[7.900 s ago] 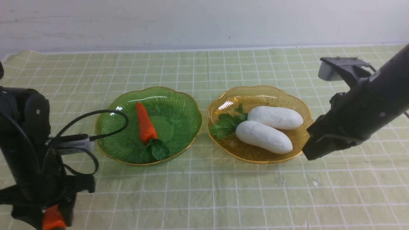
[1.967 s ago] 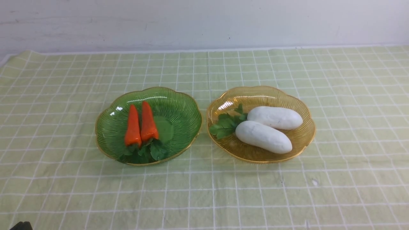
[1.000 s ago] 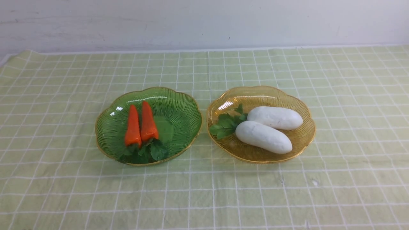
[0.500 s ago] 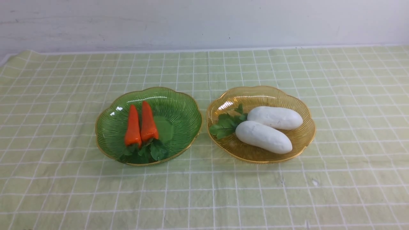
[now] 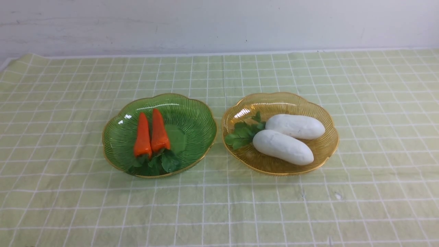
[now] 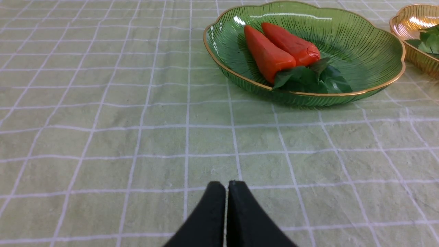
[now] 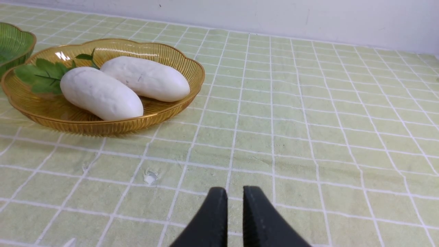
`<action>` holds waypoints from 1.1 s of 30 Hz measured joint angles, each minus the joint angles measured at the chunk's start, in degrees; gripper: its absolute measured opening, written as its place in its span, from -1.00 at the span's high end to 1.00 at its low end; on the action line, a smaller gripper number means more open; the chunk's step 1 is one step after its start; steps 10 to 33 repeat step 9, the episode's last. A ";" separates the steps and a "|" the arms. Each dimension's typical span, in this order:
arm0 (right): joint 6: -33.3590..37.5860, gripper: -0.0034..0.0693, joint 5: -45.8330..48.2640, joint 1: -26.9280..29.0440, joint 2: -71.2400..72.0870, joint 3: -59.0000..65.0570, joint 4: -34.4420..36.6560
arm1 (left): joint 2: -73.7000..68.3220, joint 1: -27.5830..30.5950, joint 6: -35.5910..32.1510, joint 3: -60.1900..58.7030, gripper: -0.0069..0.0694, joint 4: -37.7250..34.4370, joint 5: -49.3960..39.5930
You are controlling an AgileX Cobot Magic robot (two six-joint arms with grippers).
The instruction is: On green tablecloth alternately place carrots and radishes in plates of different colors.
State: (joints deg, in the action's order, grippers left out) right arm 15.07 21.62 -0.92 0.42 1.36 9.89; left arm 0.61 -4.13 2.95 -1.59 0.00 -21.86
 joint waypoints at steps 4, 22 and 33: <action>-0.77 0.73 0.00 0.00 0.00 0.00 0.00 | 0.00 0.00 0.00 0.00 0.84 0.00 0.00; -0.96 0.73 0.00 0.00 0.00 0.00 0.00 | 0.00 0.00 0.00 0.00 0.84 0.00 0.00; -0.96 0.73 0.00 0.00 0.00 0.00 0.00 | 0.00 0.00 0.00 0.00 0.84 0.00 0.00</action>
